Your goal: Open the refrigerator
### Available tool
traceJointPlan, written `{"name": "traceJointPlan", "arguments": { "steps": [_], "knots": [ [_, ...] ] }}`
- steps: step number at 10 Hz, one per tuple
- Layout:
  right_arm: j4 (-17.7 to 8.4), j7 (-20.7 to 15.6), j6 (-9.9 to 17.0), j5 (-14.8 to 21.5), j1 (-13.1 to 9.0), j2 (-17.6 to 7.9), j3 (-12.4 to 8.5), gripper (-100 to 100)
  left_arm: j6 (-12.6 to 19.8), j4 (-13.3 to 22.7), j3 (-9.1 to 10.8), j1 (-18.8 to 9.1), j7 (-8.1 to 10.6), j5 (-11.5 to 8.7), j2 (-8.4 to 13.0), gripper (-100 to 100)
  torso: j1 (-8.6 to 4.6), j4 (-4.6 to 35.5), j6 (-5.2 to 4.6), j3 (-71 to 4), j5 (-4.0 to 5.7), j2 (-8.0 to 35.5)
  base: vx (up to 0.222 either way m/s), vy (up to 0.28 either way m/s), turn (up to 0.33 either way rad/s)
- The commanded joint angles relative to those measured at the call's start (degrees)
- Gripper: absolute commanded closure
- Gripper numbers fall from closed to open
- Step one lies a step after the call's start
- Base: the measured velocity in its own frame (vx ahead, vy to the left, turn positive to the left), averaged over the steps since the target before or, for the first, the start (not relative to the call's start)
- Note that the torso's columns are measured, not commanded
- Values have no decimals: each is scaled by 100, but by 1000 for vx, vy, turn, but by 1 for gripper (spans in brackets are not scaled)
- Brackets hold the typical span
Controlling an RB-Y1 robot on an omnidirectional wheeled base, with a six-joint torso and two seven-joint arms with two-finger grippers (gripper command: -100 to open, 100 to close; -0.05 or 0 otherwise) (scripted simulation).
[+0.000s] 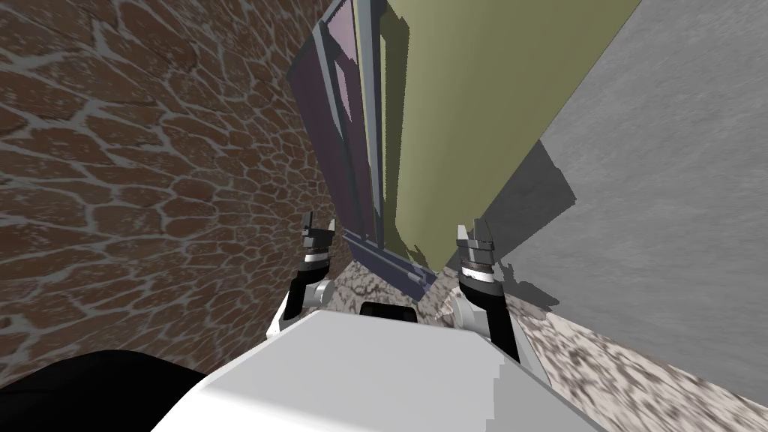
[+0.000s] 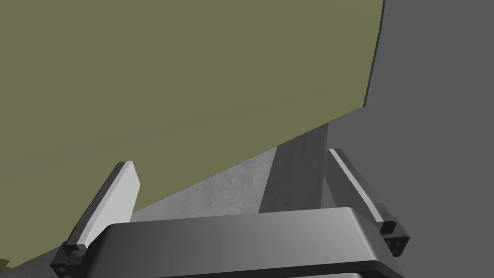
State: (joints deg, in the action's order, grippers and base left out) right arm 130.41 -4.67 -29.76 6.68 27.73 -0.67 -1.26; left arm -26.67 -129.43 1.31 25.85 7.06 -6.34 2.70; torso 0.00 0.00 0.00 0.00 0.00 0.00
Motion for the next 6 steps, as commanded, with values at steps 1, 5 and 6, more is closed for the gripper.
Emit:
{"name": "traceJointPlan", "arguments": {
  "steps": [1,5,6],
  "knots": [
    [0,0,0,0,0,0,0,0,0,0,0,0,0,0,0,0,0,235,0,-467,0,232,0,0,0],
    [1,0,0,0,0,0,0,0,0,-1,0,0,0,0,0,0,0,1846,0,-3692,0,1845,0,0,0],
    [1,0,0,0,0,0,0,0,0,-1,0,0,0,0,0,0,0,2268,0,-4536,0,2269,0,0,0]
  ]
}}
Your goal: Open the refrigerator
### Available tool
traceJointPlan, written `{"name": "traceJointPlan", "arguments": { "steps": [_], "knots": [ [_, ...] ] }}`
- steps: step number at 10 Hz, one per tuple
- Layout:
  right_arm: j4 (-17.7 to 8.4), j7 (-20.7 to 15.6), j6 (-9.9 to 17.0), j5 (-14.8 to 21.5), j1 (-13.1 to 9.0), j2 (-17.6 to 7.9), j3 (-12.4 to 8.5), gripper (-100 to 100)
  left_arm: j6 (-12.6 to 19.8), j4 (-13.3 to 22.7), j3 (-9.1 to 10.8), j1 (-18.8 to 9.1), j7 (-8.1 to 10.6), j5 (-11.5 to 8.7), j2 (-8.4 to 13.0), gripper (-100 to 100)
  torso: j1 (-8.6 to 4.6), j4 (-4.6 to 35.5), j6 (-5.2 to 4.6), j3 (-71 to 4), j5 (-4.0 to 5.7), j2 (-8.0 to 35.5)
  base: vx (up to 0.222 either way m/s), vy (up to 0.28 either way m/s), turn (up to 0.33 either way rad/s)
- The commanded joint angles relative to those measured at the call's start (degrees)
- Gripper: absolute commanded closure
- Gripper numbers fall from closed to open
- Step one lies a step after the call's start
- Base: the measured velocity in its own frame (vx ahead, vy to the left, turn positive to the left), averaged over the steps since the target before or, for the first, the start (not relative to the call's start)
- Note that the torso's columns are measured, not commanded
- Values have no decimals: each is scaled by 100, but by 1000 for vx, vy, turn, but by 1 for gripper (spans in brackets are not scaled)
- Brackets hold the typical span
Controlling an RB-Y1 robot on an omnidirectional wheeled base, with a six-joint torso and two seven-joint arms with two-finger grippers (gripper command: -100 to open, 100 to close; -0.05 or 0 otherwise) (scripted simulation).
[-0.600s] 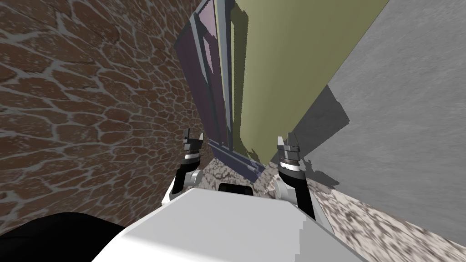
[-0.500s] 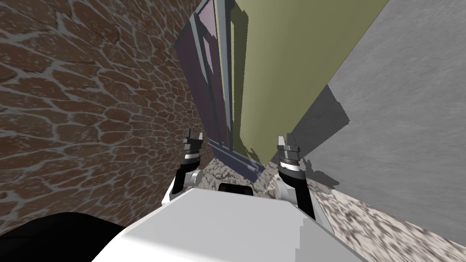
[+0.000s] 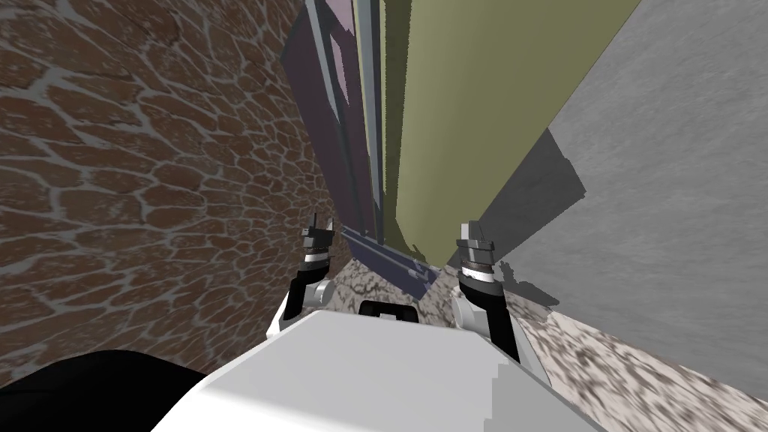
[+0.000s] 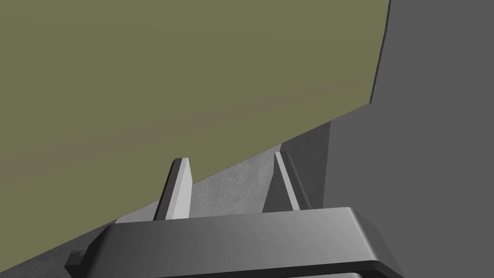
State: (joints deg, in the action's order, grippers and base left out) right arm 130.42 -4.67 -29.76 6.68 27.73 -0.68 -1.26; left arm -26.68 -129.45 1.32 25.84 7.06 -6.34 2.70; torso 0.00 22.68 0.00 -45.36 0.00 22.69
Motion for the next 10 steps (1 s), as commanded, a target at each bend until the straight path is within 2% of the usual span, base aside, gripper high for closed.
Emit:
{"name": "traceJointPlan", "arguments": {
  "steps": [1,3,4,6,10],
  "knots": [
    [0,0,0,0,0,0,0,0,0,0,0,0,0,0,0,0,0,423,0,-845,0,424,0,0,0],
    [0,0,0,0,0,0,0,0,0,0,0,0,0,0,0,0,0,1269,0,-2537,0,1270,0,0,0],
    [0,0,0,0,0,0,0,0,-211,228,-20,-53,-9,13,140,-100,0,1692,0,-3383,0,1693,21,0,-58],
    [-2,0,0,0,1,0,0,0,-432,469,-42,-109,-19,28,239,-100,2,1935,0,-3893,-1,1933,26,1,-69],
    [-3,0,1,0,1,0,0,0,-1041,1102,-103,-266,-45,68,421,-100,0,1960,0,-3920,0,1960,33,3,-68]
  ]
}}
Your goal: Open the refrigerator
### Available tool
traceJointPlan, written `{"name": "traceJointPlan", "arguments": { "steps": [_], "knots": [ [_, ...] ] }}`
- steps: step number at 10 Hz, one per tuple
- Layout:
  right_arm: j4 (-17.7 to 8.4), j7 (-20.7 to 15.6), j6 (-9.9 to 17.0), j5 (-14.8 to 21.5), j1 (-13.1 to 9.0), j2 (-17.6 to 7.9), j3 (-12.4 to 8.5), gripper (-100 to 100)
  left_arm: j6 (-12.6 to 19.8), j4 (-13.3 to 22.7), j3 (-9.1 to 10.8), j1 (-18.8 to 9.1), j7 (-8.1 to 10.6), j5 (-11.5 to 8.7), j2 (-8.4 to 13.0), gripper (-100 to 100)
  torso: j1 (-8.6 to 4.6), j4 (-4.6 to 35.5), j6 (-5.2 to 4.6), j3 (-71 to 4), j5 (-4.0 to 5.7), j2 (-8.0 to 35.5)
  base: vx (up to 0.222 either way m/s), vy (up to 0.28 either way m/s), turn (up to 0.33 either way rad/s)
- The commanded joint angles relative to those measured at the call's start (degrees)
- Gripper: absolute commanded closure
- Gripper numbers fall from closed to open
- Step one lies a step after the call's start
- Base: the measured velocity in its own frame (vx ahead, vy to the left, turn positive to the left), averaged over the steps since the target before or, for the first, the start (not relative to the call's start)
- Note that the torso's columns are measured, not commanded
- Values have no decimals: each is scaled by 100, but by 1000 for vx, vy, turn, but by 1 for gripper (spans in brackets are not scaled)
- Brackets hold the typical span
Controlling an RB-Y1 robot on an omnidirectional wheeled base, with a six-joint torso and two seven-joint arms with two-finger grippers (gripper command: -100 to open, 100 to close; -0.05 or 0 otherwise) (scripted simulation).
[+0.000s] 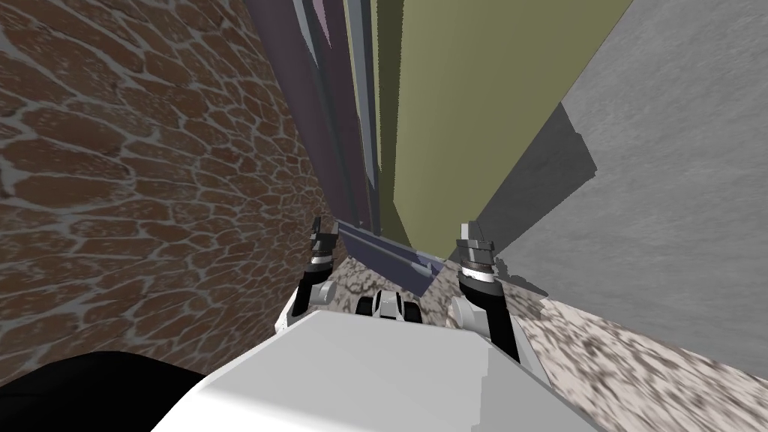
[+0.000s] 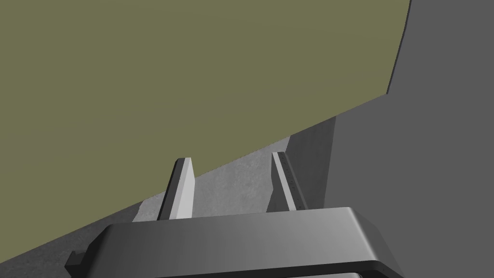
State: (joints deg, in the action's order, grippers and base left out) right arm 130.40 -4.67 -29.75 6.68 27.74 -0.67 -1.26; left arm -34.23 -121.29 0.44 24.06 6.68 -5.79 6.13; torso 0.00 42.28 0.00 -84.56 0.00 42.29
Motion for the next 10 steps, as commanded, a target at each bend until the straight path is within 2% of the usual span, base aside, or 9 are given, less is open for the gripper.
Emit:
{"name": "traceJointPlan", "arguments": {
  "steps": [1,7,8,9,10],
  "knots": [
    [0,0,0,0,0,0,0,0,-298,334,-15,-88,-7,13,78,-100,1,1,0,1,0,1,24,5,-23],
    [0,0,0,0,0,0,0,0,-1245,1360,-118,-353,-52,80,242,-100,0,0,0,0,0,0,33,3,-72],
    [0,0,0,0,0,0,0,0,-1289,1477,-118,-353,-52,80,242,-100,1,0,-1,-1,0,-1,27,8,-43],
    [0,0,0,0,0,0,0,0,-1505,1669,-141,-413,-62,95,265,-100,0,0,1,1,0,2,28,4,-56],
    [0,0,0,0,0,0,0,0,-1505,1738,-141,-413,-62,95,265,-100,-1,1,0,1,0,1,24,3,-34]
  ]
}}
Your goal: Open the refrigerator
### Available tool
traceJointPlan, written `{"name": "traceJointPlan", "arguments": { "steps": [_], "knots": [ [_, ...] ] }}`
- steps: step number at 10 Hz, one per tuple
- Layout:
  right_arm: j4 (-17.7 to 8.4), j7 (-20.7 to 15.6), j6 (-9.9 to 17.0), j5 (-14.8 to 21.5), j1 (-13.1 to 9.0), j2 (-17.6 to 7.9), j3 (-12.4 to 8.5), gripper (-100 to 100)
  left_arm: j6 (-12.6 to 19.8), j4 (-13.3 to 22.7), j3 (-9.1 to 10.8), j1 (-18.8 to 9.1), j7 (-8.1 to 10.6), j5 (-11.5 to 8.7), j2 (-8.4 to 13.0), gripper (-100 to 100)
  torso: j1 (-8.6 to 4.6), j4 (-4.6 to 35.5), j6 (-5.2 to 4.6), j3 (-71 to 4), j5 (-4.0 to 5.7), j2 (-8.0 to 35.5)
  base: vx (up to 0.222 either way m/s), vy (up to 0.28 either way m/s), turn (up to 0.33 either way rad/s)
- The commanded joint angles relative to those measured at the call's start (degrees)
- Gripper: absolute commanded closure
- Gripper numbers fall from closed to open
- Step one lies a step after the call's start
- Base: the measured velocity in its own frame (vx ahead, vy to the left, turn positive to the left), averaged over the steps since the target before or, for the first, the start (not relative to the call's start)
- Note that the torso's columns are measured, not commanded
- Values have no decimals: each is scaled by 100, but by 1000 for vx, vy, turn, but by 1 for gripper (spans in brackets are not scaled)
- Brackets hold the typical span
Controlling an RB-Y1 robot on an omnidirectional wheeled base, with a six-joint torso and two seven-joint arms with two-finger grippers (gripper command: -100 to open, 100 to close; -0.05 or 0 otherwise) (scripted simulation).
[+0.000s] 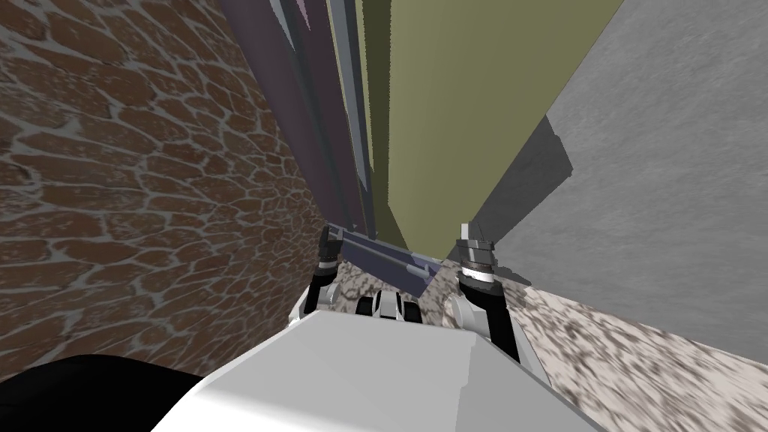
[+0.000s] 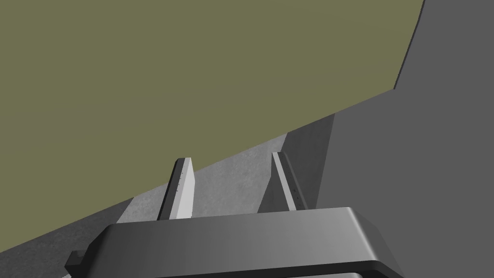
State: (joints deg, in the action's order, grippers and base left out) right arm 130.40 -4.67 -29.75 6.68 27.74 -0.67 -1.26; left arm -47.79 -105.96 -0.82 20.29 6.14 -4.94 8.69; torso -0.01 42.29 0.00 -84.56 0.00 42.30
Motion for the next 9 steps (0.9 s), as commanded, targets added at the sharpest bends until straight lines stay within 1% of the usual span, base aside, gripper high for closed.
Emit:
{"name": "traceJointPlan", "arguments": {
  "steps": [1,2,4,5,6,7,8,9],
  "knots": [
    [0,0,0,0,0,0,0,0,-368,411,-38,-99,-19,26,28,-100,-1,0,1,0,0,1,23,4,-76],
    [0,0,0,0,0,0,0,0,-368,475,-38,-99,-19,26,28,-100,0,0,-1,0,0,0,22,4,-37],
    [0,0,0,0,0,0,0,0,-765,884,-87,-228,-41,59,54,-100,1,-1,-1,-2,0,-4,37,5,-91],
    [0,0,0,0,0,0,0,0,-816,1038,-87,-228,-41,59,54,-100,1,-2,0,-5,0,-8,37,6,-44],
    [0,0,0,0,0,0,0,0,-1041,1234,-111,-295,-53,76,63,-100,1,-2,2,-3,0,-3,31,6,-76],
    [0,0,0,0,0,0,0,0,-1041,1330,-111,-295,-53,76,63,-100,1,0,0,0,0,0,24,5,-40],
    [0,0,0,0,0,0,0,0,-1266,1526,-136,-363,-65,93,68,-100,0,1,1,2,0,3,34,3,-65],
    [0,0,0,0,0,0,0,0,-1266,1627,-136,-363,-65,93,68,-100,0,0,0,-1,0,-2,28,2,-45]
  ]
}}
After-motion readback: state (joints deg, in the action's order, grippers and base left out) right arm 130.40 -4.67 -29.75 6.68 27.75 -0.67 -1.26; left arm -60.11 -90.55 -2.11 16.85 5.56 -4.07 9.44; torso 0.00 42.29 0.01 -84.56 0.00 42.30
